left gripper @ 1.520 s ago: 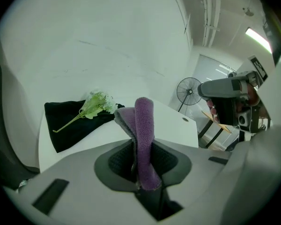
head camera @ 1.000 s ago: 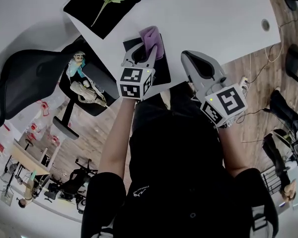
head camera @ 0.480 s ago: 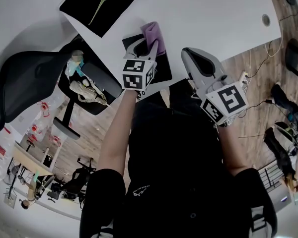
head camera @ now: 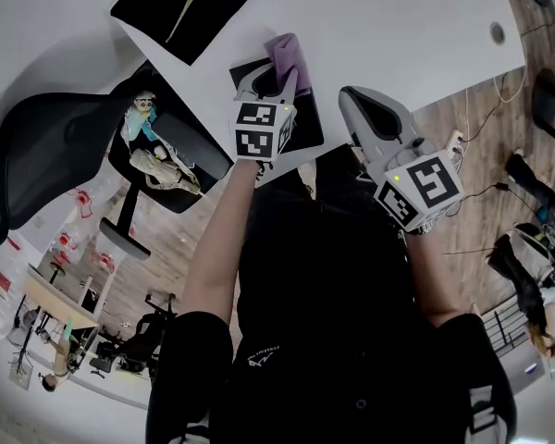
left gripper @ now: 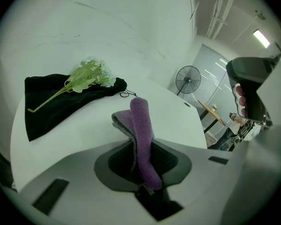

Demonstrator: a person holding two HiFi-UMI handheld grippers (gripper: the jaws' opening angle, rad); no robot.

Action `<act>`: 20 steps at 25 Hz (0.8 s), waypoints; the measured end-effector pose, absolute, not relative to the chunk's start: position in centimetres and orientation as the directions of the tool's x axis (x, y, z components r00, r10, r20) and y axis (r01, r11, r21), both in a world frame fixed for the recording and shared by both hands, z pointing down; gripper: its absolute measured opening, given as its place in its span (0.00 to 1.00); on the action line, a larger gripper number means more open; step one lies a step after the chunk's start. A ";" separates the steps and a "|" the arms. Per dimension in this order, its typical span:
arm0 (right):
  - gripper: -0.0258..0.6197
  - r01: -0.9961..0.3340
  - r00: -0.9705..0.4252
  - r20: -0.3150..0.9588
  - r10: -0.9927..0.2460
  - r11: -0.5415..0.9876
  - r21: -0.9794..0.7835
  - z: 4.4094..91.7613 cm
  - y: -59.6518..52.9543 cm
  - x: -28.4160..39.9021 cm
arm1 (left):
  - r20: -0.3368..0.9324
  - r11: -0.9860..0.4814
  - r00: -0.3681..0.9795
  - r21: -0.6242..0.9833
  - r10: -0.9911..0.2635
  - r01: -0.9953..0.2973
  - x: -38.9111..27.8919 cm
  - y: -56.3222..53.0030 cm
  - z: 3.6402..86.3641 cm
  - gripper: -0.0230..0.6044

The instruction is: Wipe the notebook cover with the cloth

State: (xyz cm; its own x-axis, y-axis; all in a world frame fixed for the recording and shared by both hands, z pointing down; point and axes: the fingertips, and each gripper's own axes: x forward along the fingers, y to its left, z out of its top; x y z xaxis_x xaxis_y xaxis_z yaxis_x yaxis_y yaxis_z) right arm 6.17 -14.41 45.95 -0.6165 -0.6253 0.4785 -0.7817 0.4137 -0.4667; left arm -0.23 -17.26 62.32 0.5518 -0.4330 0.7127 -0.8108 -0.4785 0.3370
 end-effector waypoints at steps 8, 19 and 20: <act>0.05 -0.783 -0.616 0.480 -0.625 0.416 -0.463 45.8 -14.3 5.8 | 0.716 -0.481 0.548 0.331 -0.433 -0.812 -0.2 -17.3 62.2 0.17; 0.05 -0.779 -0.622 0.481 -0.618 0.428 -0.458 45.8 -14.0 4.7 | 0.718 -0.470 0.543 0.333 -0.436 -0.817 -1.5 -17.1 62.3 0.17; 0.05 -0.779 -0.623 0.480 -0.618 0.430 -0.457 45.8 -14.0 4.5 | 0.718 -0.470 0.541 0.331 -0.438 -0.819 -1.7 -17.1 62.3 0.17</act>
State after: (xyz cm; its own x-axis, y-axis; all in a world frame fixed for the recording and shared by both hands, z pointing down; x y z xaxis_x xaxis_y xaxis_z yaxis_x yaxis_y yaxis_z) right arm 4.48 -13.96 45.76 -0.6225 -0.6179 0.4803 -0.7789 0.4296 -0.4569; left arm -1.70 -17.07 62.27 0.5410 -0.4376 0.7182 -0.8186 -0.4697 0.3305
